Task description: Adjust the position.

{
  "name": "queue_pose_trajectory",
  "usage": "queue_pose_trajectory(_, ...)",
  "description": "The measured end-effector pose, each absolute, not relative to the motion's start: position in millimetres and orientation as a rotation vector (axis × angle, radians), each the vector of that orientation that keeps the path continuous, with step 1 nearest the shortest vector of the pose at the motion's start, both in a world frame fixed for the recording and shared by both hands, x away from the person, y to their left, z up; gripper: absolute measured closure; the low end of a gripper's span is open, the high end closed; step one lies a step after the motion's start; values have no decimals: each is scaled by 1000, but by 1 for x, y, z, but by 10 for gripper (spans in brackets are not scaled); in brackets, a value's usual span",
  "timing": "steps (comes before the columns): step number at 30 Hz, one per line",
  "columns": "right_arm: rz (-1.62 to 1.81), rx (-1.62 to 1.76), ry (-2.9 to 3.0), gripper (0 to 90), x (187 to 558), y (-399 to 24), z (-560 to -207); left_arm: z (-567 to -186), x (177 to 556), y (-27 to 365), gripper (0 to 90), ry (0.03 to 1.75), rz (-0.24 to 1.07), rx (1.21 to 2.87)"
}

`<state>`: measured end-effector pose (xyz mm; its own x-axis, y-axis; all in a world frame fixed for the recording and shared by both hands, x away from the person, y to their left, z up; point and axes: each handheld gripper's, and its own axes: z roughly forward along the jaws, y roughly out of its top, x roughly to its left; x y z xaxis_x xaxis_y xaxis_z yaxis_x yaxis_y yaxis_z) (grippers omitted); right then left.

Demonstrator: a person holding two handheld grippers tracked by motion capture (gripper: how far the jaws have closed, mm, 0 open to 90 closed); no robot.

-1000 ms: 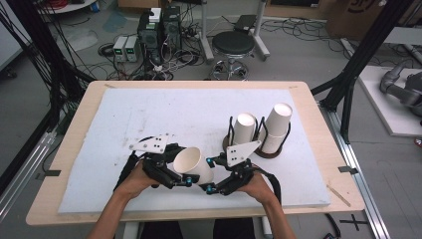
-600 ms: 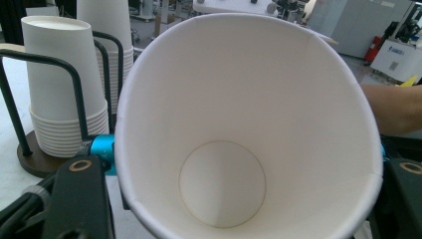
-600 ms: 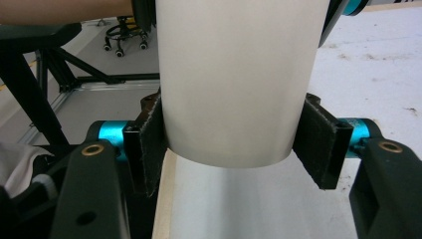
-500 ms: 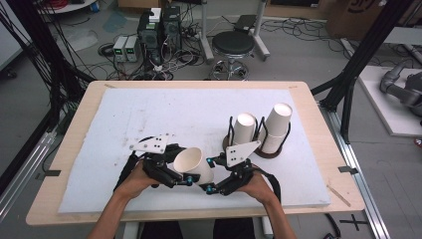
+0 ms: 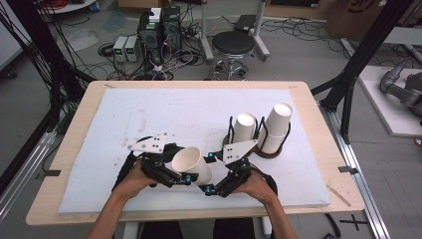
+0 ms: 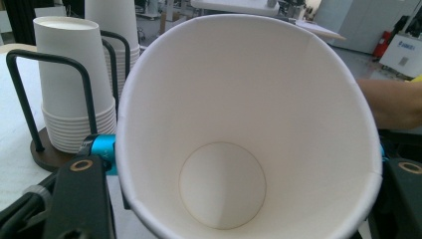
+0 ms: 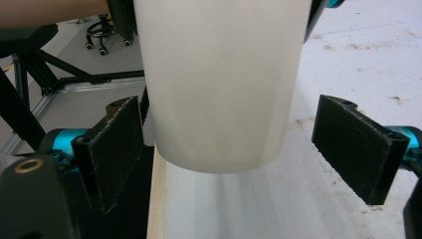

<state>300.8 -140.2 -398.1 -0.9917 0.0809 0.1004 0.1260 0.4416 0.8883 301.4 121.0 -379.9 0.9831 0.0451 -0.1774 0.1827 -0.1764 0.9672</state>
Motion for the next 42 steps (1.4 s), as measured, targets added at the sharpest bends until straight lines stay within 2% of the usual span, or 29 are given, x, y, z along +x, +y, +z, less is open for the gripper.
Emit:
queue_pose_trajectory(20, -1713, -354, -2713, 137, 295, -178, -397, -369, 299, 132, 296, 246, -12, 1824)
queue_pose_trajectory(42, -1864, -900, -2734, 139, 282, -237, -408, -363, 299, 132, 293, 396, 108, 1959)
